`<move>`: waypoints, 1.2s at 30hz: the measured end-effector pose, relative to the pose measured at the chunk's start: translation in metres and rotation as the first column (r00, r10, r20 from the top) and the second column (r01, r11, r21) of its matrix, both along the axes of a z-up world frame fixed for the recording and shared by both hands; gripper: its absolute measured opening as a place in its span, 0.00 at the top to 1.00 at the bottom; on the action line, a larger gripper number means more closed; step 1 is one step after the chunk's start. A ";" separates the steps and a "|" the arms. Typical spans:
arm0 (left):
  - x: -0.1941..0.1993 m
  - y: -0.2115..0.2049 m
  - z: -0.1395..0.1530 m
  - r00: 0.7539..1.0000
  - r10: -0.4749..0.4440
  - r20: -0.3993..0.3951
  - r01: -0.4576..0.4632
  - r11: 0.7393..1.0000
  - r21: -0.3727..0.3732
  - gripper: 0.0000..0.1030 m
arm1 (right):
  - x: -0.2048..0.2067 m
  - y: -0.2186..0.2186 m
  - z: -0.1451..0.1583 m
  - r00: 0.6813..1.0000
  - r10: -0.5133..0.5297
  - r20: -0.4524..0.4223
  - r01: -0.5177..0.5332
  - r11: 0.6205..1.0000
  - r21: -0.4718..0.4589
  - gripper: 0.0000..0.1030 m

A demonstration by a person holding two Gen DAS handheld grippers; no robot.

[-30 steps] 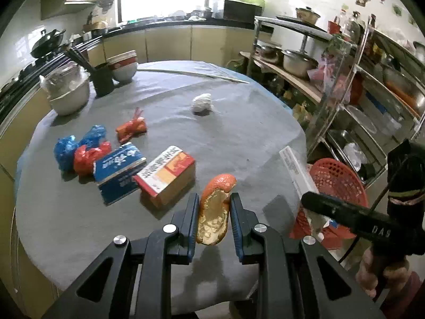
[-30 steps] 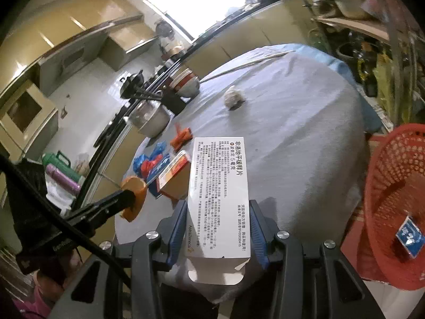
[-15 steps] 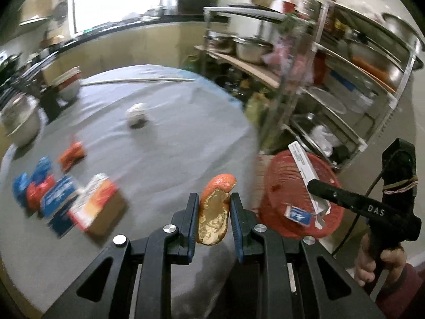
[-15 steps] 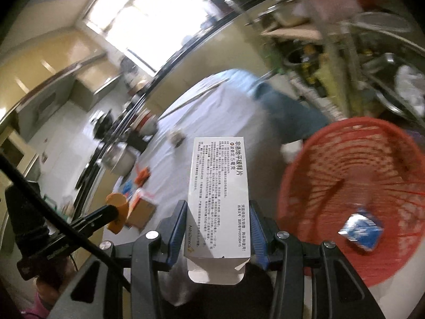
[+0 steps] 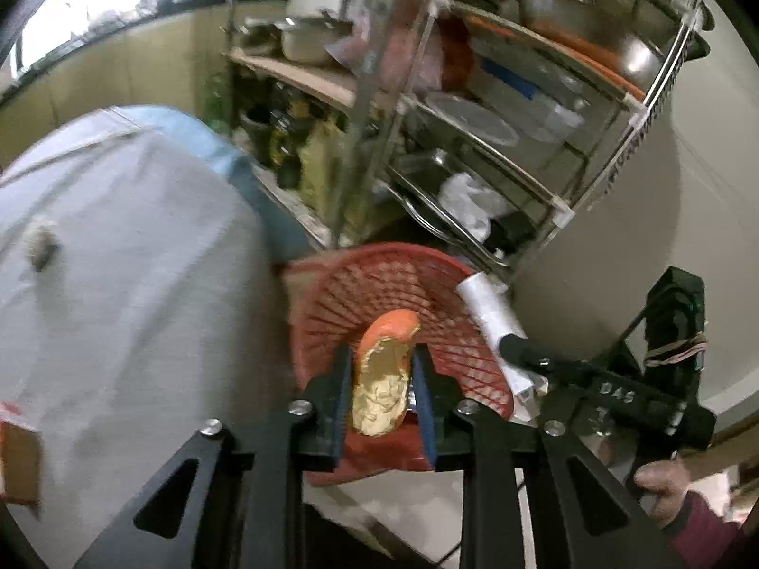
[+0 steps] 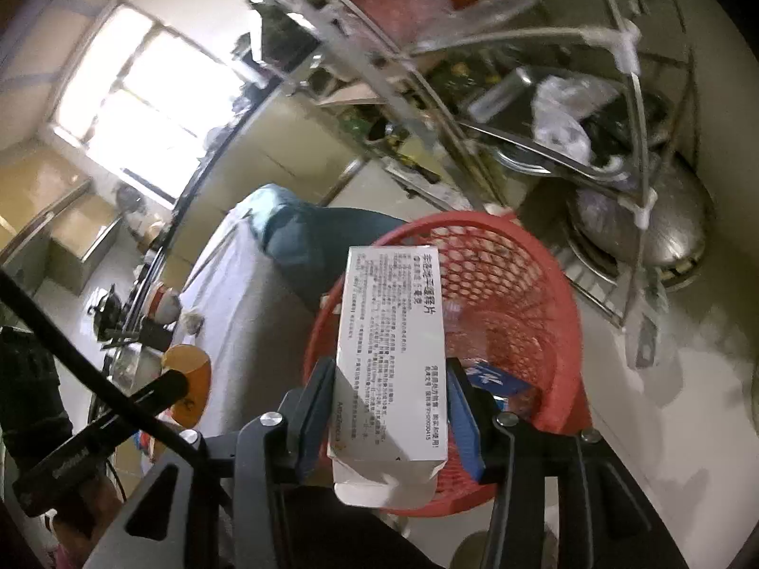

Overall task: Collect trash
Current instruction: 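Carry both items to the red basket and open both tools over it, then bring both tools back over the table toward the remaining items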

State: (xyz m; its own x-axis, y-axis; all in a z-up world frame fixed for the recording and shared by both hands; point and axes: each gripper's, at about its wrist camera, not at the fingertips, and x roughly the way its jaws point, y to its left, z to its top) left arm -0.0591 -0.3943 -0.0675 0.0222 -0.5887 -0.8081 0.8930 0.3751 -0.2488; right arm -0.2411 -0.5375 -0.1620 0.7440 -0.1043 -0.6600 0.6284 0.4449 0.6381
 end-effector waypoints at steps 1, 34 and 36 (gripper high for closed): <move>-0.002 -0.006 -0.004 1.000 0.003 -0.013 -0.003 1.000 0.012 0.66 | -0.001 -0.002 -0.003 1.000 -0.012 -0.009 0.012 1.000 0.013 0.49; 0.057 0.340 0.035 0.762 0.596 0.252 -0.620 0.784 0.019 0.32 | 0.102 0.130 0.103 0.939 0.343 0.014 -0.328 0.908 -0.261 0.36; 0.065 0.357 0.045 0.729 0.630 0.267 -0.652 0.758 -0.011 0.32 | 0.110 0.146 0.116 0.927 0.374 0.016 -0.355 0.891 -0.283 0.36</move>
